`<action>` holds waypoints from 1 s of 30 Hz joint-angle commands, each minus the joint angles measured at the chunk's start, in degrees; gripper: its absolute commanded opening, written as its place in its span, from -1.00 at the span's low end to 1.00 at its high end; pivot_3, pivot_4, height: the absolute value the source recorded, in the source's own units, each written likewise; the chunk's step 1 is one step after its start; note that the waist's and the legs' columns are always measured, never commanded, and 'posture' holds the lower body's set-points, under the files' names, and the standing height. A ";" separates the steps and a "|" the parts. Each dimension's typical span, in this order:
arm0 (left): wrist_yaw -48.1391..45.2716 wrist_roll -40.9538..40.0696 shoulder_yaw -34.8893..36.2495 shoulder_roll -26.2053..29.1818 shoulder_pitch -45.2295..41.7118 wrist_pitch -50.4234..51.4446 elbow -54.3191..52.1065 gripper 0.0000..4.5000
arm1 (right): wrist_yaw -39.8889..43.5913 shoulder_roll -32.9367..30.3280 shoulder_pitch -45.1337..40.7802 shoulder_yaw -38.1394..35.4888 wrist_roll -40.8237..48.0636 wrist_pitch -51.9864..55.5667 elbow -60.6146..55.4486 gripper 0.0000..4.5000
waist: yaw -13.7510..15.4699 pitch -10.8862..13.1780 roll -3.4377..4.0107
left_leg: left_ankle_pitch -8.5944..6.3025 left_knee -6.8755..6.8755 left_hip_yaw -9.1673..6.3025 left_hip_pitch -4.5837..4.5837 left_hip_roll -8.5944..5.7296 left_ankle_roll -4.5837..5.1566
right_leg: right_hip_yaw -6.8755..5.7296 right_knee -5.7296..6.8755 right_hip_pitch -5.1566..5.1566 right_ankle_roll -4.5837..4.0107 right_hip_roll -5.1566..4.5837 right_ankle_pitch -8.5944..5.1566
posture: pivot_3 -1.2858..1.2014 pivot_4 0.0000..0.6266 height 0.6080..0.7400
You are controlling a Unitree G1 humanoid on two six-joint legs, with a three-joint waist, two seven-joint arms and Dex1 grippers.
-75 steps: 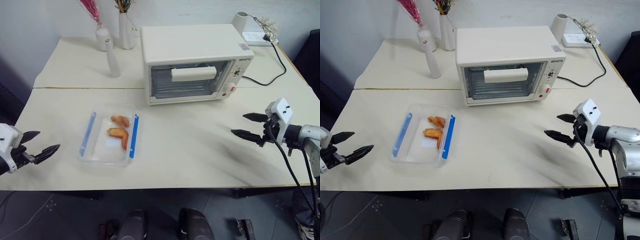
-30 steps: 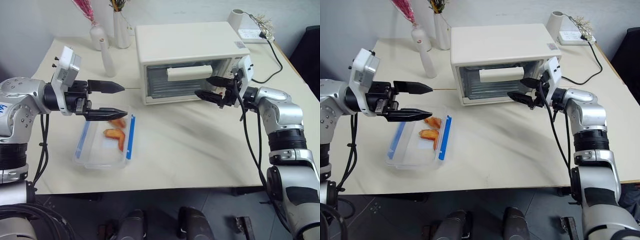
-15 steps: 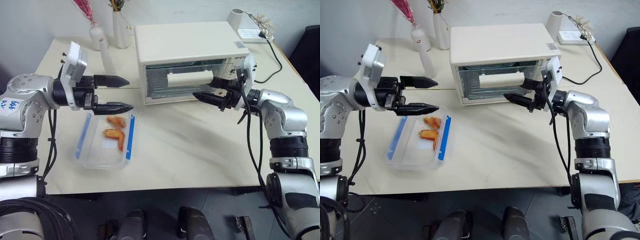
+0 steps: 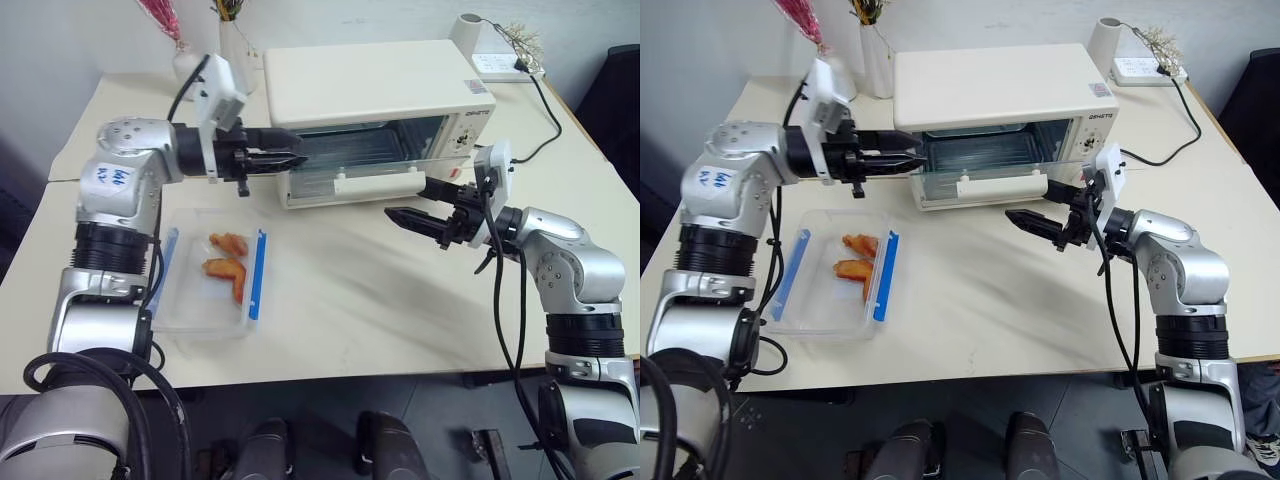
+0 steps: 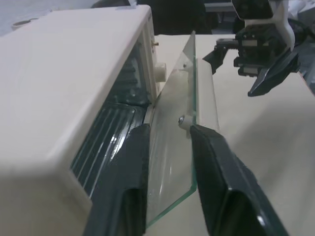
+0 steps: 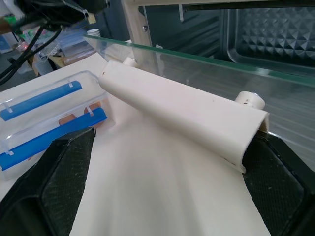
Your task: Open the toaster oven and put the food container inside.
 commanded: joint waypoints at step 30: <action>0.48 23.45 -18.53 -6.20 4.44 -8.06 -11.07 -0.99 | 0.40 -20.49 29.16 -23.86 20.77 14.66 -30.96 1.00 | 3.08 0.04 -0.06 | -0.12 0.73 0.06 -0.09 0.02 0.20 | 0.15 0.17 0.13 -0.01 0.00 0.01 | 0.03 -0.52 1.00</action>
